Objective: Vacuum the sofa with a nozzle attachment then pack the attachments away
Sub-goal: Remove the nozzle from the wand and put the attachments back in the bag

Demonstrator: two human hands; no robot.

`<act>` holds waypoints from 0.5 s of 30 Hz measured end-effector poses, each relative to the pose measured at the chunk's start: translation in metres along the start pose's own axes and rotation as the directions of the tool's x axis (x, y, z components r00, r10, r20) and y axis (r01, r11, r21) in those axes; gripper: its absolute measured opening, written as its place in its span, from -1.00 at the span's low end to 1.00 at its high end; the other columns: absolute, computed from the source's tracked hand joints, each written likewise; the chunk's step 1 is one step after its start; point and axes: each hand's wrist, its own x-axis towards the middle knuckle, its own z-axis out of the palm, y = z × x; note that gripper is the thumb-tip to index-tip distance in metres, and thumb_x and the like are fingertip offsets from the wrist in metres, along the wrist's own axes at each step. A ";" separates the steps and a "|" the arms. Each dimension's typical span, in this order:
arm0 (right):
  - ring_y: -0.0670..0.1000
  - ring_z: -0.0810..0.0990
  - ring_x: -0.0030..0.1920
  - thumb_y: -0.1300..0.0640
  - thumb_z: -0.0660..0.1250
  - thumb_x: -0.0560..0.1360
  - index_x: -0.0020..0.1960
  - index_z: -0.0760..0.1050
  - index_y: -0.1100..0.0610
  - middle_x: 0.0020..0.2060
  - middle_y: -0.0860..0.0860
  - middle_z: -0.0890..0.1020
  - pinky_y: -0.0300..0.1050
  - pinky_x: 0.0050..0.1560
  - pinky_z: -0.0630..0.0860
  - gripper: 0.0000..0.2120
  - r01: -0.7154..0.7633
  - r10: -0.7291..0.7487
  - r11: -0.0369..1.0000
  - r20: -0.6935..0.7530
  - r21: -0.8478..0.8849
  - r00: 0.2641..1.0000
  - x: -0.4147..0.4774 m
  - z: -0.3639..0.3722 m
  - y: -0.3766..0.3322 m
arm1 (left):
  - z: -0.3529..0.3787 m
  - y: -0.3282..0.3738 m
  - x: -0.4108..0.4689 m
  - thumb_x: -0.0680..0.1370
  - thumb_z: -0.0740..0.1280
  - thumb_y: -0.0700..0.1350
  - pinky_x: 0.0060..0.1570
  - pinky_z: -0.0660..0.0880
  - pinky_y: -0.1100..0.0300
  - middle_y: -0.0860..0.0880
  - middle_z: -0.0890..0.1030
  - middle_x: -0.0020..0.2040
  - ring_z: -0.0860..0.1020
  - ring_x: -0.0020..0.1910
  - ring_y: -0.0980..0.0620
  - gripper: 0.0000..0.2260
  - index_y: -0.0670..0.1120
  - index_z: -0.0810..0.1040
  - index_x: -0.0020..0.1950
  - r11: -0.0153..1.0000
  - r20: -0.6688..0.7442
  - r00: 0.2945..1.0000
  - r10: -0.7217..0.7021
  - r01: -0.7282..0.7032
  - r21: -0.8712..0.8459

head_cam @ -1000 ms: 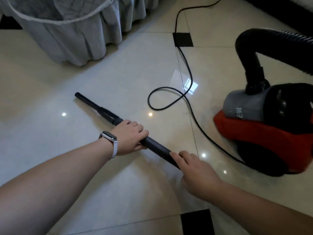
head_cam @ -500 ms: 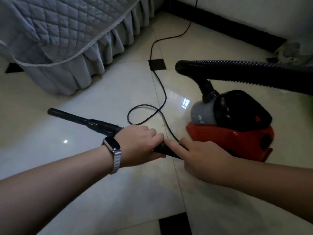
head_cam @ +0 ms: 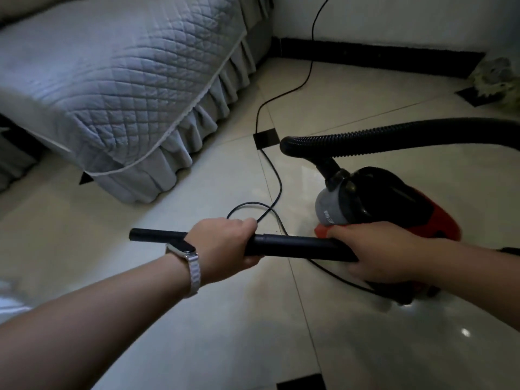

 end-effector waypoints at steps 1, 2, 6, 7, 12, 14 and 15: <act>-0.05 0.59 -0.13 -0.04 0.31 0.49 0.20 0.38 -0.11 -0.07 -0.10 0.59 -0.09 -0.11 0.58 -0.70 0.001 -0.001 1.000 -0.013 0.028 1.000 0.002 -0.002 -0.003 | -0.003 0.007 0.008 0.28 0.54 0.17 -0.52 -0.01 0.28 0.06 0.46 -0.50 0.42 -0.61 -0.04 -0.61 0.01 0.39 -0.27 1.000 -0.007 1.000 0.005 -0.005 0.013; -0.05 0.59 -0.15 -0.03 0.31 0.49 0.20 0.38 -0.11 -0.10 -0.09 0.59 -0.09 -0.12 0.58 -0.70 0.002 -0.001 0.999 -0.024 0.053 1.000 0.004 -0.003 -0.007 | -0.006 0.014 0.016 0.25 0.55 0.15 -0.50 -0.07 0.29 0.06 0.45 -0.50 0.41 -0.61 -0.04 -0.62 0.02 0.39 -0.28 1.000 -0.023 1.000 0.011 -0.010 0.023; -0.03 0.56 -0.23 0.00 0.32 0.47 0.13 0.39 -0.06 -0.19 -0.07 0.55 0.02 -0.15 0.61 -0.74 0.034 -0.031 0.990 -0.029 0.133 0.999 0.018 -0.005 -0.030 | -0.007 0.043 0.036 0.22 0.54 0.08 -0.47 -0.07 0.31 0.04 0.48 -0.50 0.42 -0.61 -0.05 -0.68 0.00 0.43 -0.29 0.998 -0.053 0.996 0.067 -0.067 -0.011; -0.02 0.56 -0.22 0.00 0.32 0.47 0.12 0.39 -0.04 -0.18 -0.06 0.55 0.04 -0.13 0.61 -0.74 0.036 -0.035 0.986 -0.009 0.165 0.999 0.020 -0.005 -0.035 | -0.006 0.048 0.037 0.21 0.54 0.07 -0.47 -0.02 0.31 0.04 0.49 -0.49 0.43 -0.61 -0.05 -0.69 -0.01 0.45 -0.29 0.997 -0.059 0.995 0.078 -0.079 -0.020; 0.03 0.56 -0.19 -0.04 0.32 0.45 0.06 0.40 -0.01 -0.14 -0.04 0.54 0.03 -0.11 0.60 -0.77 0.012 -0.012 0.982 -0.004 0.191 1.000 0.016 -0.001 -0.048 | -0.003 0.047 0.029 0.21 0.56 0.02 -0.48 0.04 0.29 0.04 0.48 -0.49 0.42 -0.61 -0.05 -0.68 -0.03 0.44 -0.29 0.992 -0.071 0.991 0.114 -0.118 -0.053; 0.02 0.55 -0.21 -0.08 0.31 0.46 -0.01 0.37 -0.03 -0.17 -0.05 0.52 -0.02 -0.16 0.57 -0.80 -0.004 0.010 0.983 -0.031 0.184 0.999 0.016 -0.001 -0.051 | -0.003 0.043 0.029 0.24 0.55 0.01 -0.48 0.02 0.30 0.04 0.48 -0.47 0.41 -0.60 -0.06 -0.69 -0.05 0.45 -0.28 0.987 -0.076 0.987 0.143 -0.148 -0.061; 0.01 0.55 -0.23 -0.11 0.31 0.46 -0.04 0.37 -0.04 -0.19 -0.07 0.52 -0.03 -0.17 0.57 -0.80 -0.020 0.028 0.982 -0.038 0.189 0.999 0.016 -0.001 -0.051 | -0.002 0.039 0.030 0.25 0.55 0.01 -0.49 0.04 0.30 0.04 0.49 -0.46 0.41 -0.60 -0.05 -0.70 -0.05 0.46 -0.28 0.987 -0.073 0.986 0.148 -0.153 -0.059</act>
